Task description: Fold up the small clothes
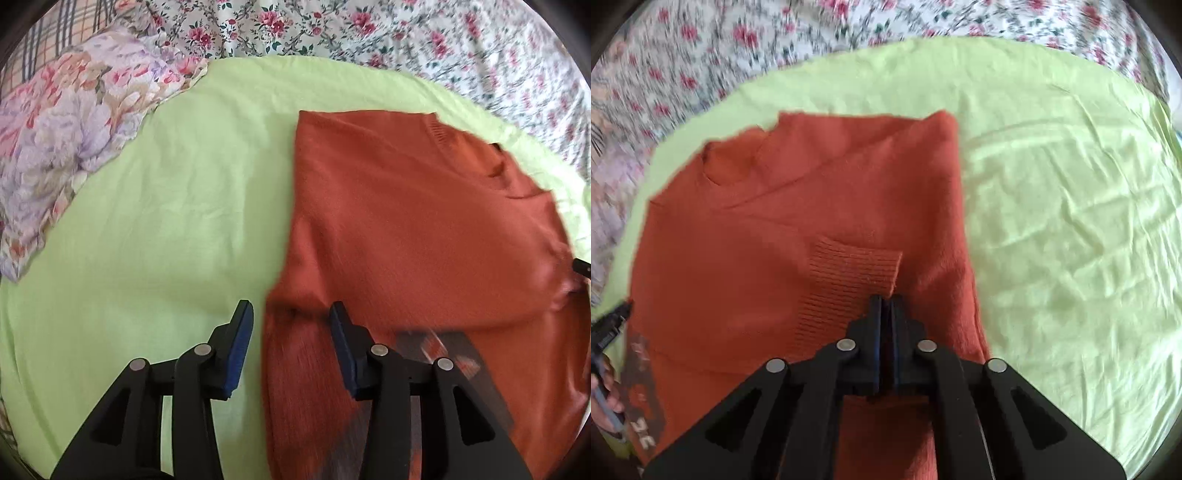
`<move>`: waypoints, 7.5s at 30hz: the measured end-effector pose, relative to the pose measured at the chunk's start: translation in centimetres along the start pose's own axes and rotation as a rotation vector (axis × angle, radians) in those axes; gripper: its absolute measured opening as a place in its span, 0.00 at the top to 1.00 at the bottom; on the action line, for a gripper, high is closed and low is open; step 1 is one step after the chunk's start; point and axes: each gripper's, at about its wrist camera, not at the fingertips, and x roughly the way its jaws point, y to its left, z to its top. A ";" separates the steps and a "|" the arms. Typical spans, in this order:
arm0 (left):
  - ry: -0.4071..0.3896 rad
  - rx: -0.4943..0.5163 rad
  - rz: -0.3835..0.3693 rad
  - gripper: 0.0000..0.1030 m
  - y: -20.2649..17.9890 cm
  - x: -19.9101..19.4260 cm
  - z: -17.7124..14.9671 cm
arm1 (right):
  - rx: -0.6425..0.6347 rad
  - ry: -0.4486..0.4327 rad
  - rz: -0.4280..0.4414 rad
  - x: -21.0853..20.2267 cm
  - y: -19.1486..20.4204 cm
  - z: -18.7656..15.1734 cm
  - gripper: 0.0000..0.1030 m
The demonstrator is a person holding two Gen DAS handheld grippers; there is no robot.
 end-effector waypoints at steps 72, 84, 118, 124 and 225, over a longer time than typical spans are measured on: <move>0.111 -0.083 -0.494 0.79 2.9 -12.4 -22.1 | 0.216 0.046 0.517 -15.1 -9.6 -27.6 0.90; 0.025 -0.053 -0.504 0.92 1.3 -13.1 -22.2 | 0.145 0.039 0.630 -15.0 -7.3 -28.6 0.93; -0.021 -0.131 -0.332 0.86 -1.3 7.2 11.9 | 0.219 -0.060 0.324 4.7 -6.2 6.9 0.92; -0.069 -0.049 -0.427 0.71 -2.5 1.2 6.6 | 0.179 -0.189 0.326 -0.8 -6.1 4.3 0.86; -0.237 -0.122 -0.481 0.92 -18.6 -3.6 0.0 | 0.139 -0.032 0.542 -1.2 -0.8 0.8 0.67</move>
